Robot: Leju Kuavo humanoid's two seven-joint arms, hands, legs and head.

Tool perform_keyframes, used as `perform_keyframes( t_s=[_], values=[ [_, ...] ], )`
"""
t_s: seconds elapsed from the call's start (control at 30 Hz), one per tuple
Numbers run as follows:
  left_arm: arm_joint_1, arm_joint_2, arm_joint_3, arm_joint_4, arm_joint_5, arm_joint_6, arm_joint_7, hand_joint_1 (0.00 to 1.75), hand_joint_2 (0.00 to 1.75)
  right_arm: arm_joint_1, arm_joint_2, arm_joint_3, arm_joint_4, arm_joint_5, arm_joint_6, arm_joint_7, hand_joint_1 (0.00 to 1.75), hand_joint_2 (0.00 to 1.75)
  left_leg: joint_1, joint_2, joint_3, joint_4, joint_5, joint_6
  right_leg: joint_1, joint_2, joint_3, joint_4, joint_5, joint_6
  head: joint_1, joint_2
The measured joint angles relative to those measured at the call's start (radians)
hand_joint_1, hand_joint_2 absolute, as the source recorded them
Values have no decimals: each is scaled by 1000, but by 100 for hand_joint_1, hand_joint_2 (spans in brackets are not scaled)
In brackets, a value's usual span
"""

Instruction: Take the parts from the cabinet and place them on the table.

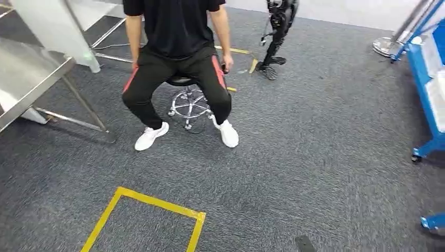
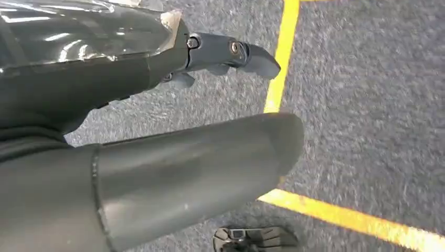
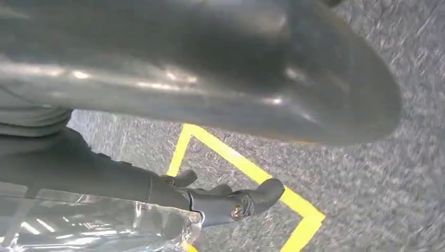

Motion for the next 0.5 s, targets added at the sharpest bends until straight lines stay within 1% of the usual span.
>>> perform_keyframes(
  t_s=[0.03,0.07,0.1,0.13,0.17,0.2,0.23,0.27,0.3,0.33,0.37,0.4,0.43,0.47,0.5],
  values=[
    [1,-1,0,0,-2,-4,1,0,0,2,-2,-3,0,0,1,3,0,0,0,0,-7,7,11,1,1,12,1,0,0,0,0,0],
    [0,-3,0,0,-3,-8,2,0,0,3,-3,-7,0,-1,3,9,0,0,1,0,4,-26,43,2,1,24,1,2,0,0,0,0],
    [1,-4,0,0,0,-9,2,0,0,3,-4,-8,0,-1,5,14,0,0,2,-3,36,-97,91,3,0,39,2,5,0,1,0,0],
    [1,-5,0,0,7,-10,3,0,0,3,-6,-9,0,-2,12,16,0,0,6,-14,77,-185,140,4,0,53,2,10,-1,1,0,0],
    [2,-5,1,1,10,-10,3,0,0,3,-9,-10,0,-3,15,18,0,0,13,-64,107,-255,165,6,0,65,-3,15,-2,4,0,0],
    [3,-6,2,2,16,-10,3,0,0,0,-11,-11,0,-4,20,19,0,0,13,-84,114,-278,153,5,13,74,-12,28,-6,12,0,0],
    [4,-7,2,3,19,-11,8,0,0,0,-13,-12,0,-6,22,20,0,0,8,-73,108,-271,154,7,6,88,-18,24,-1,20,0,0],
    [6,-9,3,3,23,-11,10,0,0,4,-15,-14,0,-7,25,23,0,0,2,-63,108,-270,154,13,4,96,-23,21,2,26,0,0],
    [5,-10,4,3,28,-16,13,0,0,10,-16,-17,0,-10,31,26,0,0,-2,-53,108,-271,157,21,-1,107,-26,18,7,33,0,0],
    [4,-12,9,3,31,-25,16,0,0,14,-18,-21,1,-17,34,30,0,0,2,-41,110,-281,164,32,4,116,-38,18,7,41,0,0],
    [4,-13,12,3,32,-31,20,0,0,17,-18,-27,2,-21,36,32,0,0,3,-26,114,-287,169,39,1,65,-42,38,-3,43,1,0],
    [6,-13,15,3,36,-32,21,0,0,16,-18,-30,2,-25,38,32,0,0,2,-15,115,-289,170,48,8,20,-68,92,-31,38,8,0],
    [9,-12,18,3,38,-33,23,0,0,11,-18,-33,2,-27,39,32,0,0,-1,-1,114,-289,170,49,7,4,-101,156,-59,34,8,0],
    [12,-13,20,3,40,-37,23,0,0,9,-19,-35,2,-30,41,32,0,0,-3,12,113,-289,169,50,6,-3,-133,221,-84,31,8,0],
    [14,-13,23,3,44,-46,23,0,0,9,-19,-38,2,-34,44,32,0,0,-5,29,113,-289,168,52,3,-10,-175,310,-112,32,8,0]
  ],
)
